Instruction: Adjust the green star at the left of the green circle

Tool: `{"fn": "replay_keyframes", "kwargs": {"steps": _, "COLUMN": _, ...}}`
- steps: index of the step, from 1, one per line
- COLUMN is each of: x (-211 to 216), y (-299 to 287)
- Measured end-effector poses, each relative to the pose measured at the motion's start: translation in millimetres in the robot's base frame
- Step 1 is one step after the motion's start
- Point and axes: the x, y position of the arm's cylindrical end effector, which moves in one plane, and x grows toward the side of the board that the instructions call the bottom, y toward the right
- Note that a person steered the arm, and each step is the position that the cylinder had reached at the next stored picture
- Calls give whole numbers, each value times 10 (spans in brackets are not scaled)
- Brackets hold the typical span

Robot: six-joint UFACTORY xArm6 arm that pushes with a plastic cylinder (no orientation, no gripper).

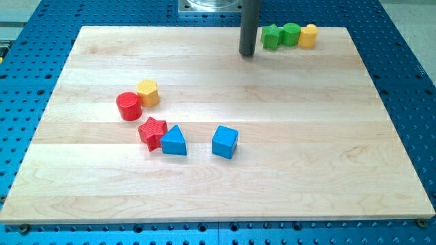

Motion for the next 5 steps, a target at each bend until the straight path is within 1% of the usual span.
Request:
{"fn": "replay_keyframes", "kwargs": {"steps": 1, "x": 87, "y": 67}}
{"fn": "replay_keyframes", "kwargs": {"steps": 3, "x": 56, "y": 383}}
{"fn": "replay_keyframes", "kwargs": {"steps": 4, "x": -87, "y": 386}}
{"fn": "replay_keyframes", "kwargs": {"steps": 5, "x": -139, "y": 280}}
